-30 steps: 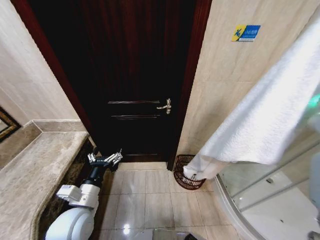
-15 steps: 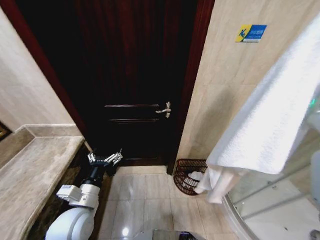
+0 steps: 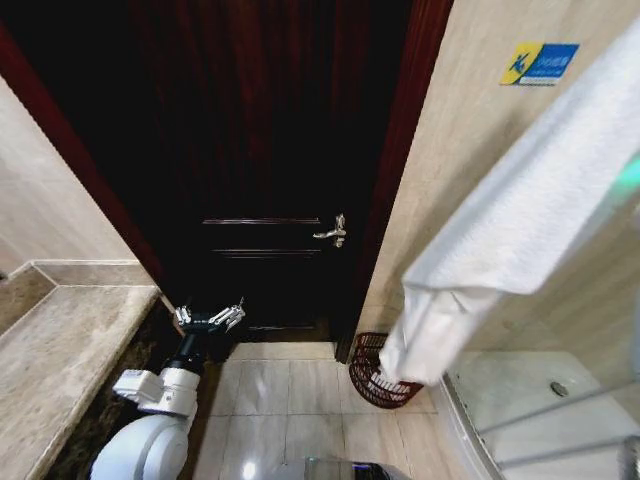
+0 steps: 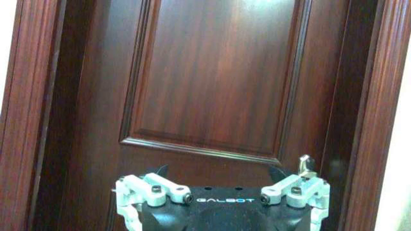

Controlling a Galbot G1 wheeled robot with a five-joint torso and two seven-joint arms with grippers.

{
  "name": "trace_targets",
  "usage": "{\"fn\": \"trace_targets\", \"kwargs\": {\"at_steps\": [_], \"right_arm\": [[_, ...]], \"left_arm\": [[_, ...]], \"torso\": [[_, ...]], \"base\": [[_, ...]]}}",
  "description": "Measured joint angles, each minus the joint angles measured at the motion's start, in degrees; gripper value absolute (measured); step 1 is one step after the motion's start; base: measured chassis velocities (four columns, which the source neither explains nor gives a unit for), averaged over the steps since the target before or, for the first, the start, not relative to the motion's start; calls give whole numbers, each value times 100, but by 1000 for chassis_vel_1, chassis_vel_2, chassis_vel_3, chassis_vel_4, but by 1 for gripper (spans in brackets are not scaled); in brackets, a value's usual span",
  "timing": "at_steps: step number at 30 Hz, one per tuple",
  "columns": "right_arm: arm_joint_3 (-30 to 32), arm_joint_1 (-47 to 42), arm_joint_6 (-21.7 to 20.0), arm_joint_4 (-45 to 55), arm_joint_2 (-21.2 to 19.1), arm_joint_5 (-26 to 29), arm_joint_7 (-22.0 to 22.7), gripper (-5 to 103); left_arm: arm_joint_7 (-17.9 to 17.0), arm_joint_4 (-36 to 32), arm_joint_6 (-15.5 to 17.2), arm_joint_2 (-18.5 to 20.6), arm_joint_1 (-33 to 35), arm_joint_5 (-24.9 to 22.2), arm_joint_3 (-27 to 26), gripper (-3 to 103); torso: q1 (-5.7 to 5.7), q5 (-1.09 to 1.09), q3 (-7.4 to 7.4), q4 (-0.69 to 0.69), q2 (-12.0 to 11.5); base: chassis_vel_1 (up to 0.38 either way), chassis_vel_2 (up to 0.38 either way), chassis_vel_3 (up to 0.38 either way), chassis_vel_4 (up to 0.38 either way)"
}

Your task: Discard the used towel into the hamper.

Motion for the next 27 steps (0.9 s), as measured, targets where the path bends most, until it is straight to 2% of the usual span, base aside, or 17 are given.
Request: {"fn": "trace_targets", "kwargs": {"at_steps": [6, 15, 22, 27], "right_arm": [[63, -350, 84, 13, 295, -151, -61, 4], [59, -815, 242, -7, 740, -437, -125, 4], [59, -1456, 698, -244, 1160, -736, -440, 4], [55, -1770, 826, -313, 1368, -787, -477, 4]], "left_arm": [[0, 0, 0, 0, -1, 0, 0, 100], [0, 0, 0, 0, -1, 0, 0, 100], [0, 0, 0, 0, -1, 0, 0, 100], [0, 0, 0, 0, -1, 0, 0, 100]], "torso": [[6, -2, 2, 5, -1], [7, -2, 2, 4, -1], [6, -1, 2, 4, -2], [6, -3, 2, 4, -1]], "base": [[12, -19, -9, 7], [0, 0, 0, 0], [0, 0, 0, 0], [0, 0, 0, 0]]}}
